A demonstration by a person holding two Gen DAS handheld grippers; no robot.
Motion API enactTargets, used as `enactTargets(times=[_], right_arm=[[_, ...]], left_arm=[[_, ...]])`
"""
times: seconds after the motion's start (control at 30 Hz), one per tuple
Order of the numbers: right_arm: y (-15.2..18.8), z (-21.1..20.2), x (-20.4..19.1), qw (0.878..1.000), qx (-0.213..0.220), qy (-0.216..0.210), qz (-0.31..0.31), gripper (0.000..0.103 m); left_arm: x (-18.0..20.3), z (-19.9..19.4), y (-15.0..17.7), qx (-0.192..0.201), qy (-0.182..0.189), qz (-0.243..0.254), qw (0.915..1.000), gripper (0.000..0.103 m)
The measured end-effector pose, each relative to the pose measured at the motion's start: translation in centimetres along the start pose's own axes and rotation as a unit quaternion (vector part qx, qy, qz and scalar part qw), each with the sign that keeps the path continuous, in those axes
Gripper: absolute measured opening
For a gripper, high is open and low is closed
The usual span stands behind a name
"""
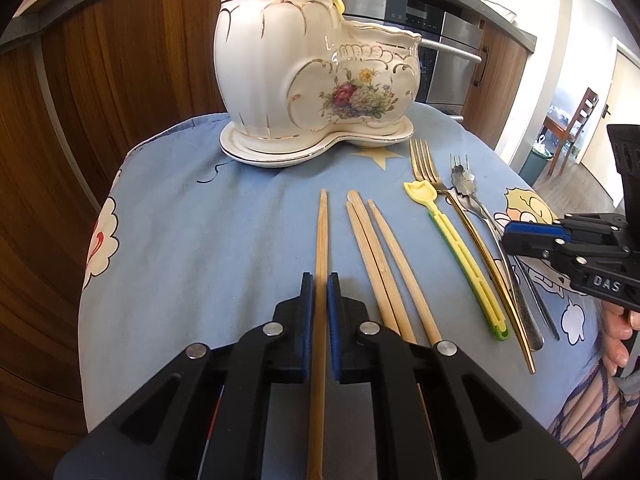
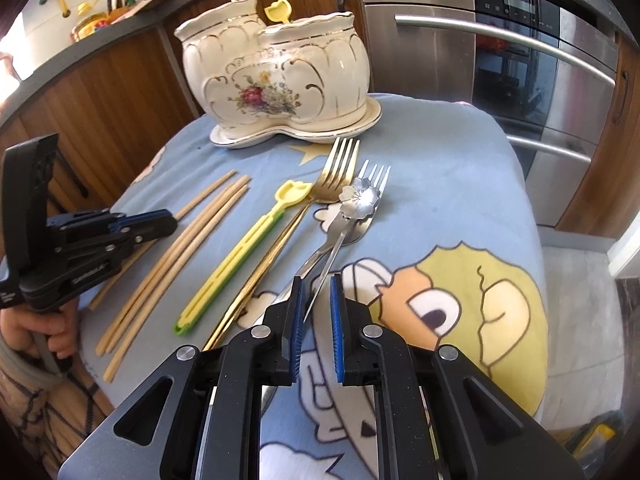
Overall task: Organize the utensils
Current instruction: 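Grasp another wooden chopstick with the left tool while the right tool grasps a silver spoon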
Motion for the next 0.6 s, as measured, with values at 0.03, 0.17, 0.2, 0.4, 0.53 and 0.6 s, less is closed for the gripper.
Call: enactTargets(times=[0.03, 0.17, 0.2, 0.4, 0.53, 0.6], right_arm=[[-0.1, 0.1, 0.1, 1.000, -0.001, 0.000, -0.001, 0.012], [-0.4, 0.3, 0.9, 1.000, -0.003, 0.012, -0.009, 0.012], [-0.6, 0.2, 1.4, 1.000, -0.005, 0.022, -0.013, 0.012], [-2.0, 1.7, 3.2, 0.998, -0.040, 0.041, -0.039, 0.013], [-3.4, 3.0, 3.1, 0.995, -0.061, 0.043, -0.064, 0.014], [-3.9, 3.5, 2.9, 0.994, -0.070, 0.045, -0.076, 0.014]], left_arm=[[0.0, 0.0, 0.0, 0.000, 0.000, -0.001, 1.0000, 0.008], [-0.2, -0.1, 0.0, 0.001, 0.001, -0.002, 1.0000, 0.008], [-0.3, -0.1, 0.0, 0.000, 0.000, -0.002, 1.0000, 0.008], [-0.2, 0.3, -0.4, -0.033, -0.004, 0.019, 0.9993, 0.008], [0.1, 0.8, -0.9, -0.081, -0.005, 0.046, 0.9956, 0.008], [0.3, 1.1, -1.1, -0.108, -0.003, 0.059, 0.9924, 0.008]])
Point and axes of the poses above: each gripper's, at about its wrist camera, not at the fingertips, and z roughly the way its jaws point, x to its right, y to its underside, the point moved 8 cm from there along z, roughly the way its jaws point, and after that the axes turned 12 degrees about y, right-handed, at the moved point
